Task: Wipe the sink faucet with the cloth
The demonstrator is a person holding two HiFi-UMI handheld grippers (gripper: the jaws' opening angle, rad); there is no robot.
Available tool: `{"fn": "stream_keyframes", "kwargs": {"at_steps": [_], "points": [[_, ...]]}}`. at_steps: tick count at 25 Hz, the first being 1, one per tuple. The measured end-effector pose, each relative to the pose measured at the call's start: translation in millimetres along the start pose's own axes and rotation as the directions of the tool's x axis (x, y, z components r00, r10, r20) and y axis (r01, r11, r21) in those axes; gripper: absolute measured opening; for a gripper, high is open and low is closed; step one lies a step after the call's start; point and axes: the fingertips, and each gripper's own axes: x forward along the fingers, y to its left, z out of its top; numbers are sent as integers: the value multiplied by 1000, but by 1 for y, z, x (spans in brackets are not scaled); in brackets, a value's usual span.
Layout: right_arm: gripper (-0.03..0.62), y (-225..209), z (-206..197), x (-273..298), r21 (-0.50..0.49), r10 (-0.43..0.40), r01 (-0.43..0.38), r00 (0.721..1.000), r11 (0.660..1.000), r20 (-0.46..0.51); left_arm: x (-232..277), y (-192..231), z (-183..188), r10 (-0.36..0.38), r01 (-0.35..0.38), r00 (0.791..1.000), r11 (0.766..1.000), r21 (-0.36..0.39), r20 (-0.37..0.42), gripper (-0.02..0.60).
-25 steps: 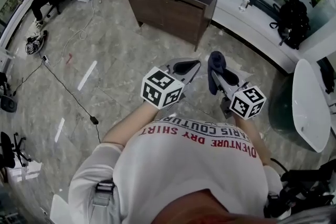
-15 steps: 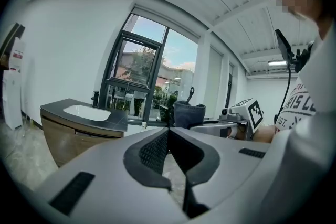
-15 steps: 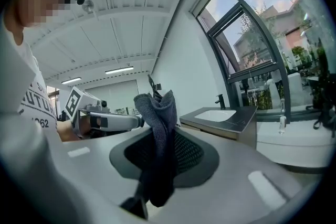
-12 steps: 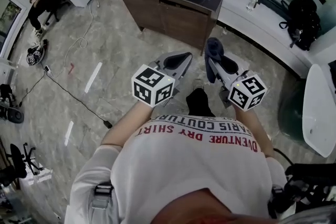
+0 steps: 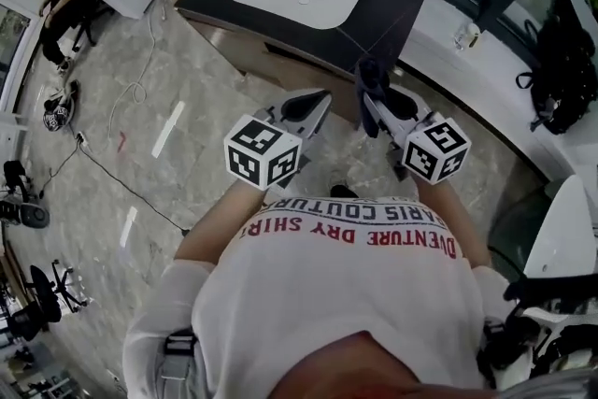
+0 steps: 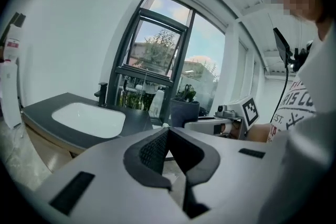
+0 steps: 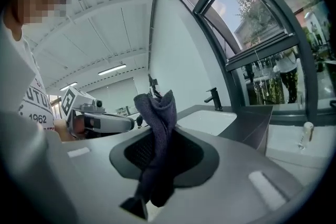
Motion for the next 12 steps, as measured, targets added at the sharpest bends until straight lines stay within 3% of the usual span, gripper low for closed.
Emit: {"fn": "stream_keyframes", "kwargs": {"at_steps": [4, 12], "points": [[77, -57, 41, 44, 6, 2, -2, 1000, 1000, 21, 36, 52, 47, 31, -31, 999, 1000, 6, 35, 2], [77, -92, 106, 134, -37, 40, -38, 998, 999, 54, 68, 141, 114, 37, -40, 995, 999, 24, 88, 2]]}}
